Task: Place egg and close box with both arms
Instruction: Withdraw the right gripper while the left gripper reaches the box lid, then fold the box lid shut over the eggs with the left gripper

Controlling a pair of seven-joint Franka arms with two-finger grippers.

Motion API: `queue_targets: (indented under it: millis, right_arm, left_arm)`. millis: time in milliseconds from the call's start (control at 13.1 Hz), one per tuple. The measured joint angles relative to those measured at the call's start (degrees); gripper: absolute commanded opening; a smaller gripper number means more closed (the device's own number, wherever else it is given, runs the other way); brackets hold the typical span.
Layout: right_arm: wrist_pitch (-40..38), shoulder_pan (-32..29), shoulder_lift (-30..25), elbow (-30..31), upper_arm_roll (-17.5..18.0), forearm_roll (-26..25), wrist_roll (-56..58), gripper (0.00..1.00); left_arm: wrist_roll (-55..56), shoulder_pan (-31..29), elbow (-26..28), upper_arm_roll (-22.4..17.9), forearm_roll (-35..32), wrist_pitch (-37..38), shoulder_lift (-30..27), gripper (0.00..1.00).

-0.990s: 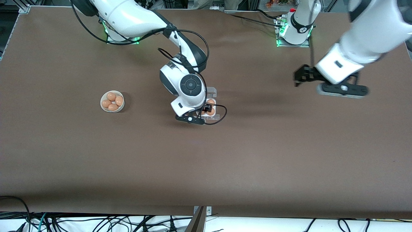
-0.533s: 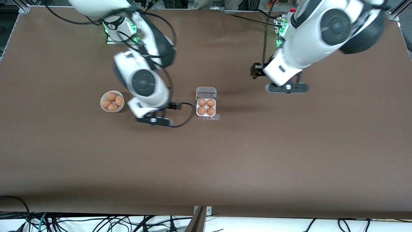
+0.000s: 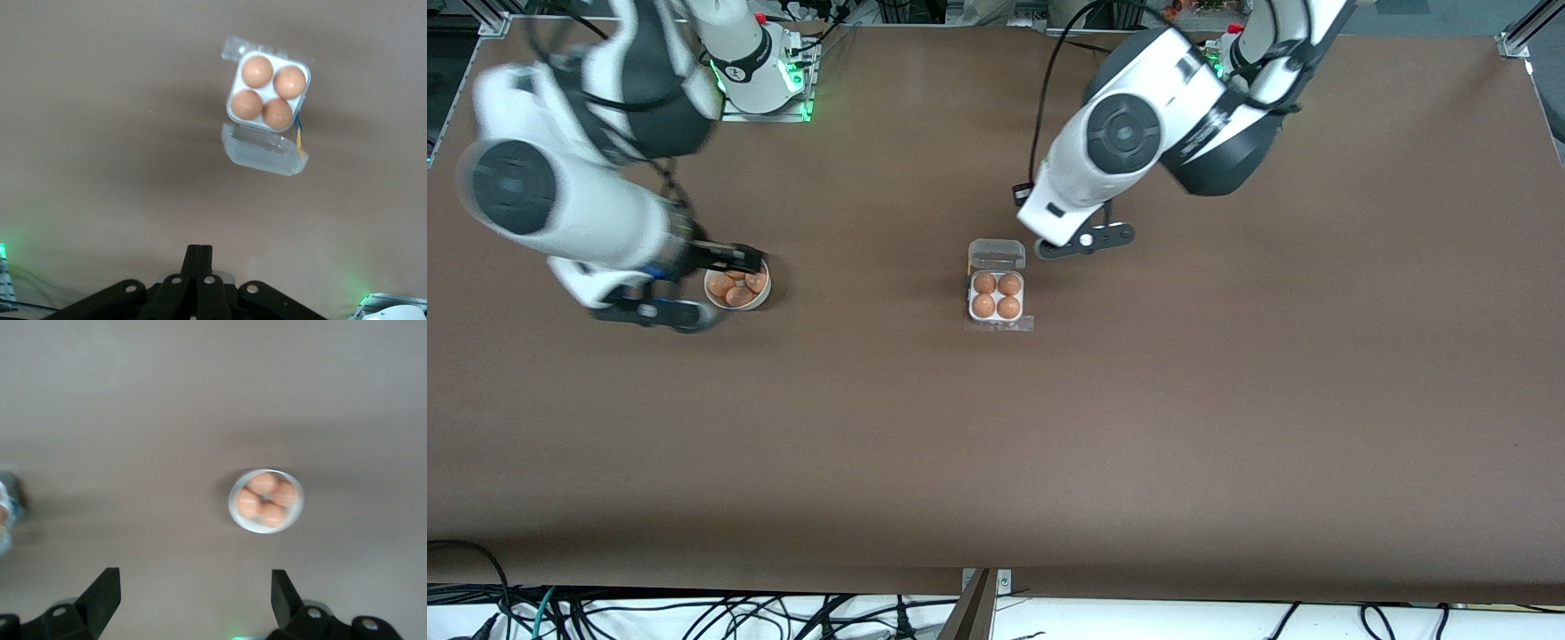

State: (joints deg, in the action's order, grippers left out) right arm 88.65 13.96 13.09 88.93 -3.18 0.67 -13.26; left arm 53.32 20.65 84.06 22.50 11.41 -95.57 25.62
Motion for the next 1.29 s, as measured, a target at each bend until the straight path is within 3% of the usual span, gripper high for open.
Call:
queue_targets:
  millis: [381,609,914,1066,1294]
  right_arm:
    - [-4.67,-0.35,-5.75,1.97,-14.25,0.3,13.88,1.0]
    - [-4.57,-0.36,-5.99,1.69,-17.43,0.45,15.98,1.0]
    - [-4.39,0.57,-6.03,1.28,-16.66,0.71,15.86,1.0]
    - [-4.51,-0.25,-6.01,1.34,-14.28,0.71,15.65,1.0]
    - [-4.53,-11.07,-5.88,1.41,-2.79,0.71,15.48,1.0]
  left_arm:
    - [0.44,3.33,-1.5,-0.02,0.0,-2.72,7.95,0.0]
    - [0.44,4.19,-1.77,-0.02,0.0,-3.71,11.96,0.0]
    - [0.44,4.61,-2.33,-0.02,0.0,-6.9,14.65,0.0]
    - [0.43,4.67,-2.43,-0.22,0.0,-9.15,14.97,0.0]
    - [0.41,4.66,-3.07,-1.07,0.0,-11.76,15.55,0.0]
